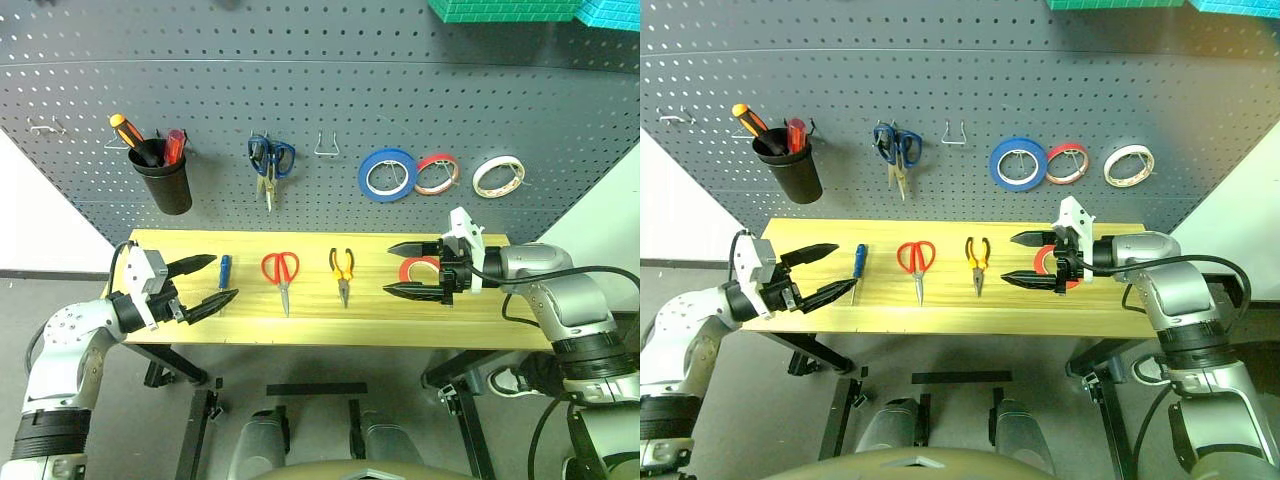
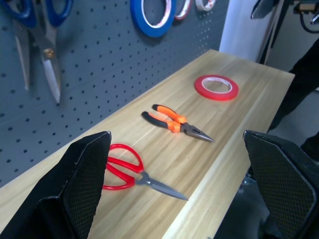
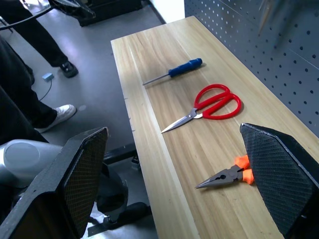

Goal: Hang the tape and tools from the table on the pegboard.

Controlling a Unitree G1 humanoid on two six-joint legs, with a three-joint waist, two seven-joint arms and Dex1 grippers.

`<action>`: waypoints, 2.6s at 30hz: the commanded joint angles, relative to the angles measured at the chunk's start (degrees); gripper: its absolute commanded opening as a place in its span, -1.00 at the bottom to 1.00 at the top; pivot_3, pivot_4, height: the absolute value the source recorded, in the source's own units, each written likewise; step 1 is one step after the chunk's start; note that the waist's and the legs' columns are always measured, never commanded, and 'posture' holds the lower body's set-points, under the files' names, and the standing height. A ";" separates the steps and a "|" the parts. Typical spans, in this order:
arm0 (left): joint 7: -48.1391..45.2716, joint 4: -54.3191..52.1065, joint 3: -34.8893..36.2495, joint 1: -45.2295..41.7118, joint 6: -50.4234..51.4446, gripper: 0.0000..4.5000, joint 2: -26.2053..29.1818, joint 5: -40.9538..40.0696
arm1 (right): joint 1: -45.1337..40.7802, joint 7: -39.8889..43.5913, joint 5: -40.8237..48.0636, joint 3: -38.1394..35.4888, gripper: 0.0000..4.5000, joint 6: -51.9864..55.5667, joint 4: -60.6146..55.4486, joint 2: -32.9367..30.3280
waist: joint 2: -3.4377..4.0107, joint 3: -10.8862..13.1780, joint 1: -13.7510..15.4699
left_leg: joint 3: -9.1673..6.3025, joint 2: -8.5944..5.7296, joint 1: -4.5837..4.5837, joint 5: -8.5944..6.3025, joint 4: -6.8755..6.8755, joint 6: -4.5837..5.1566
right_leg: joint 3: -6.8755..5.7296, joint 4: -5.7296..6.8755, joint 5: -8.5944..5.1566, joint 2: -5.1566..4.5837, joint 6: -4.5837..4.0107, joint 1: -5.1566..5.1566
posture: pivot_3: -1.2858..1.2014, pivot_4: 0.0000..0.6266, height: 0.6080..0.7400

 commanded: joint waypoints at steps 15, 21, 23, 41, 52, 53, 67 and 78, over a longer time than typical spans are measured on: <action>5.63 -1.28 -1.27 -1.18 3.54 0.99 -2.10 1.04 | -2.75 -5.09 -6.34 2.68 1.00 3.21 1.33 -0.97 | 0.03 0.84 -0.05 | 0.00 0.00 0.00 0.00 0.00 0.01 | 0.01 -0.02 0.00 -0.01 0.00 0.00 | 0.11 -0.47 1.00; 16.03 -1.55 -7.11 -3.19 2.25 0.99 -5.74 10.53 | -4.82 -9.86 -12.25 5.73 1.00 3.44 5.49 0.60 | 0.29 3.28 -0.18 | -0.11 -0.02 0.00 -0.03 0.01 0.05 | 0.08 -0.03 0.00 -0.06 0.00 -0.02 | 0.08 -0.22 1.00; 18.57 -0.30 -8.87 -5.59 2.41 0.99 -7.86 12.47 | -6.24 -11.71 -13.05 5.92 1.00 5.13 7.30 1.90 | 0.28 4.54 -0.27 | -0.14 -0.02 -0.01 -0.03 0.02 0.06 | 0.09 -0.02 0.01 -0.07 -0.01 -0.04 | 0.07 -0.16 1.00; 13.85 0.46 -25.39 -26.73 16.38 0.99 -11.21 17.28 | -14.31 -18.67 -19.08 5.74 1.00 5.26 22.60 3.05 | 0.17 12.71 -4.32 | -0.22 0.00 -0.49 -0.07 0.10 0.13 | 0.01 0.08 0.03 -0.24 0.02 -0.51 | 0.00 0.30 1.00; 13.84 4.59 -28.72 -31.98 18.76 0.99 -16.89 18.99 | -24.08 -19.97 -25.73 7.99 1.00 -4.52 41.52 7.36 | 0.09 15.22 -4.88 | 0.13 0.15 -1.20 0.13 0.34 -0.22 | 0.03 0.45 0.04 -0.32 0.04 -1.52 | 0.02 0.40 1.00; 13.75 4.49 -28.89 -32.04 18.90 0.99 -16.93 19.17 | -24.70 -19.86 -25.99 7.95 1.00 -5.04 42.69 7.59 | 0.10 15.29 -4.87 | 0.13 0.17 -1.20 0.13 0.37 -0.22 | 0.03 0.45 0.04 -0.33 0.04 -1.52 | 0.02 0.40 1.00; 14.97 1.87 -28.52 -32.55 21.56 1.00 -14.43 20.90 | -29.51 -16.68 -35.43 14.49 0.59 -8.07 52.30 10.80 | 0.06 15.89 -4.83 | 0.17 0.20 -1.15 0.12 0.86 -0.22 | 0.04 0.91 0.04 -0.36 0.05 -1.46 | 0.06 0.37 1.00; 14.51 0.36 -27.68 -31.72 22.39 1.00 -13.11 20.47 | -28.75 -15.15 -40.56 16.98 -0.70 -10.16 52.03 11.28 | 0.06 15.88 -4.76 | 0.16 0.20 -1.10 0.13 0.85 -0.22 | 0.03 0.93 0.04 -0.36 0.05 -1.42 | 0.08 0.34 1.00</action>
